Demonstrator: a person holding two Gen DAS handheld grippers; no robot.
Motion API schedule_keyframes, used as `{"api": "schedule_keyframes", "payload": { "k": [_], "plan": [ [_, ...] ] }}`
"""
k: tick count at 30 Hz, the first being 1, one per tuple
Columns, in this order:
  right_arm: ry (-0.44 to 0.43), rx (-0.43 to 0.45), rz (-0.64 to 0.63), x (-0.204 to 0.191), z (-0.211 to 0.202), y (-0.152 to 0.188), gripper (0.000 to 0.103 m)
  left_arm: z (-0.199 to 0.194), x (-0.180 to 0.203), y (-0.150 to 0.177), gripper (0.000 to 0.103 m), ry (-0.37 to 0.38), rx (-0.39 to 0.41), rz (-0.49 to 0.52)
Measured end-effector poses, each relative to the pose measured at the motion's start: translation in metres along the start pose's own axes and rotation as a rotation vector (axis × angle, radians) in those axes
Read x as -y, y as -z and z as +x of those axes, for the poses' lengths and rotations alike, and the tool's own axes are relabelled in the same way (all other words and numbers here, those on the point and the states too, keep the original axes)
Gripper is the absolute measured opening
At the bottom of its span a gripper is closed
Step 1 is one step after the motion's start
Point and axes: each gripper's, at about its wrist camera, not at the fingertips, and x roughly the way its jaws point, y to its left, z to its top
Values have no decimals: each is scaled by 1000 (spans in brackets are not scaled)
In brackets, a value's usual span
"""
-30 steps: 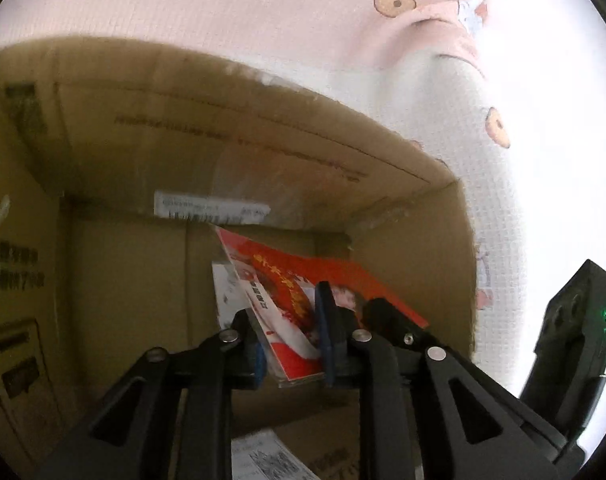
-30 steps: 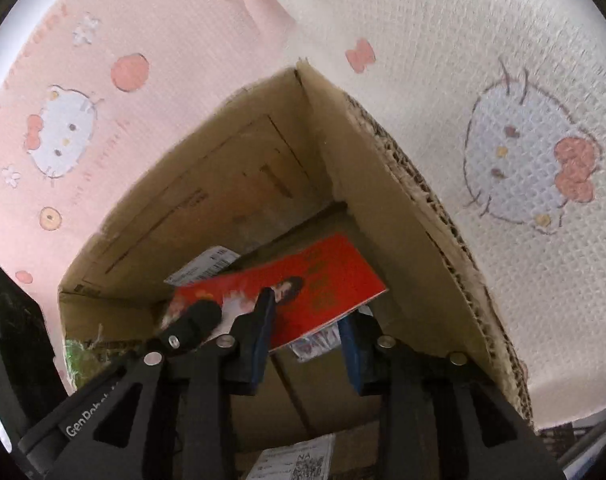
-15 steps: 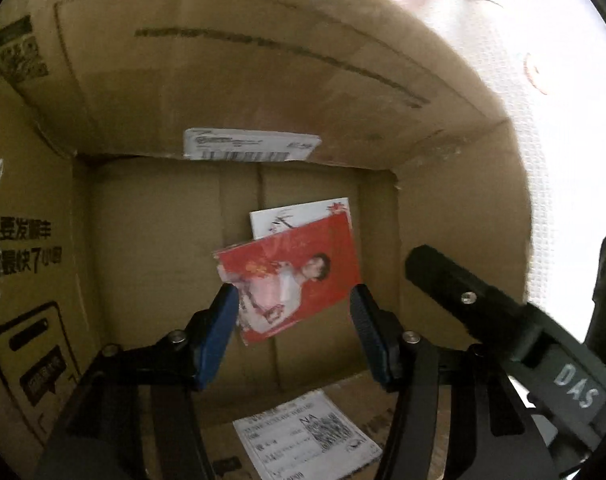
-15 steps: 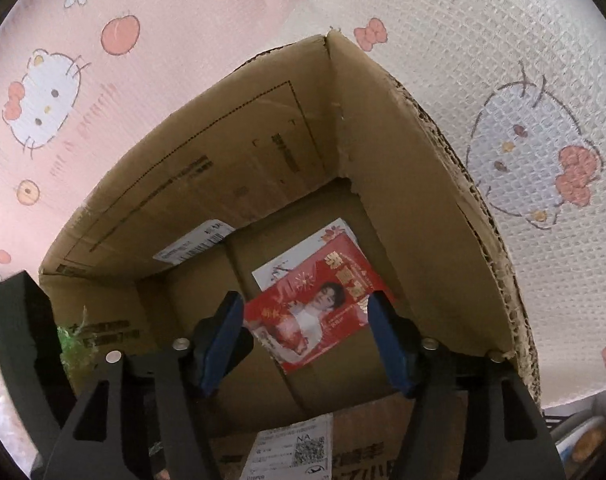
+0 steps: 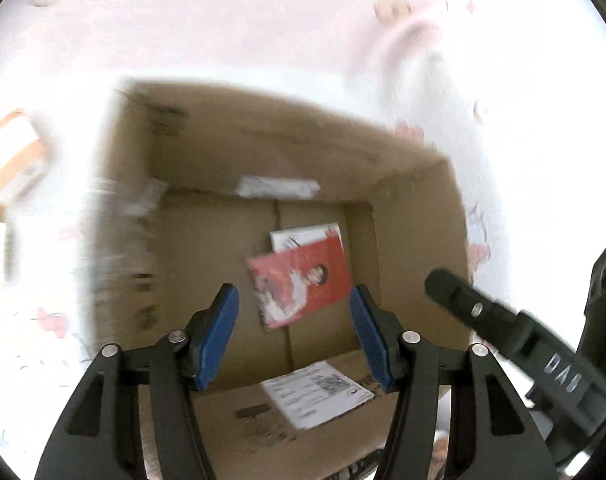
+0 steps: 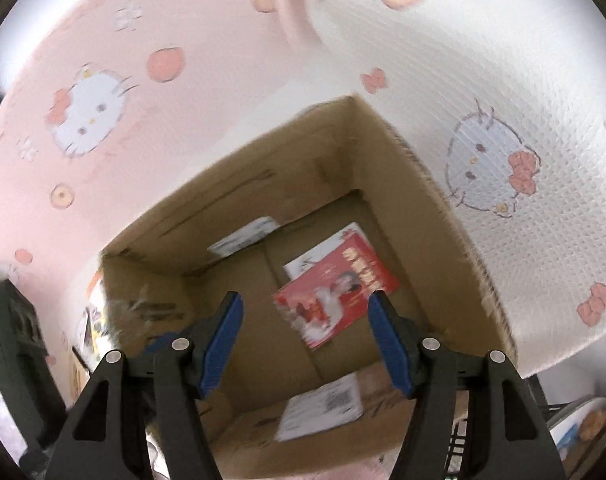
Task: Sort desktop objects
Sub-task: 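Withdraw the left tool from the box toward the remaining pile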
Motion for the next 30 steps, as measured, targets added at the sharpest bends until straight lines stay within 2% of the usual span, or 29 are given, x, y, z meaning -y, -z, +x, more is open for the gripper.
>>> {"api": "schedule_keyframes", "payload": {
  "k": [3, 8, 17, 20, 23, 30],
  "plan": [
    [-11, 24, -39, -36, -16, 9, 63, -34, -21, -1, 62, 3, 67, -33],
    [-17, 49, -108, -99, -32, 18, 63, -77, -63, -12, 62, 21, 124, -85],
    [-23, 46, -279, -222, -19, 31, 63, -128, -159, -32, 61, -32, 223, -159],
    [-22, 35, -312, -249, -11, 38, 63, -130, -187, -30, 61, 11, 212, -180],
    [-36, 20, -338, -268, -3, 48, 63, -136, -211, -22, 62, 37, 234, -172],
    [-130, 9, -402, -313, 29, 88, 63, -155, -278, 8, 62, 32, 306, -130]
  ]
}}
